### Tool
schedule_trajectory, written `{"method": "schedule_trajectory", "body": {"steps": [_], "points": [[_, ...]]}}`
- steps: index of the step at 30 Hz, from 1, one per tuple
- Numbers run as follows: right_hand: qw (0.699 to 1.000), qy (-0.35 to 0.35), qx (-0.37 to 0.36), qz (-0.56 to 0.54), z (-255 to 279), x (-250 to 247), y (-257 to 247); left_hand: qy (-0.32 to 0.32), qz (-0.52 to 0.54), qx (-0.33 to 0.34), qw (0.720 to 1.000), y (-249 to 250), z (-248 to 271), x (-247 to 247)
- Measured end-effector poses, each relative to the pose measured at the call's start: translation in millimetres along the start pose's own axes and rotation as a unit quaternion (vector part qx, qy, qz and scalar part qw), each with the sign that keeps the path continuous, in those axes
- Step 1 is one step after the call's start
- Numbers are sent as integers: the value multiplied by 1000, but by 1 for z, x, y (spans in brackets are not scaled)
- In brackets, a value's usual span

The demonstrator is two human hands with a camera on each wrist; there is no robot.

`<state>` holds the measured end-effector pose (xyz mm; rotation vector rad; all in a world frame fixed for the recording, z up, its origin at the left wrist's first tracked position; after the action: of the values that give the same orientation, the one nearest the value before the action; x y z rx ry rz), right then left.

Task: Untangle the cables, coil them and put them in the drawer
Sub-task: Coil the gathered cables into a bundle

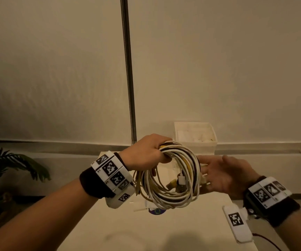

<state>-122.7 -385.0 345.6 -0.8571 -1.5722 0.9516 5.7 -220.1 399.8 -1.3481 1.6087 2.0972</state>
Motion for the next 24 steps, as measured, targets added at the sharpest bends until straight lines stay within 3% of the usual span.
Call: {"method": "schedule_trajectory", "body": {"steps": [2,4,7,13,15,17,20,21,24], "points": [[974,-1,13,228,-13,18,-6,8,-54,-3,998,1,-4,3],[909,58,-35,411,-27,35,-5,43,-50,-12,998,0,-8,2],[873,187,-124,433,-33,42,7,53,-5,-25,998,-3,-9,3],[878,259,-159,371,-35,33,3,-67,196,-20,978,-21,6,-6],[882,276,-155,349,-35,27,-1,-118,290,-40,949,-37,8,4],[891,291,-145,317,-37,22,0,-132,424,-40,895,-54,11,21],[905,323,-140,238,-39,19,8,-19,618,-62,783,-63,18,44],[909,333,-142,207,-39,19,12,11,649,-63,758,-64,19,51],[915,351,-141,143,-38,22,23,80,666,-41,741,-65,21,65]]}}
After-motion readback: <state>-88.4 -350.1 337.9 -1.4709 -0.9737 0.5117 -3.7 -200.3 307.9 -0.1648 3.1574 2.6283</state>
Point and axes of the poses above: each hand's wrist, its own z-axis away from the middle knuckle, its own x-axis out of the palm, y = z × x, the point moved 3 cm from there along -z, towards the middle knuckle, and after that the axes turned 13 degrees about -x, right-handed, at the moved point
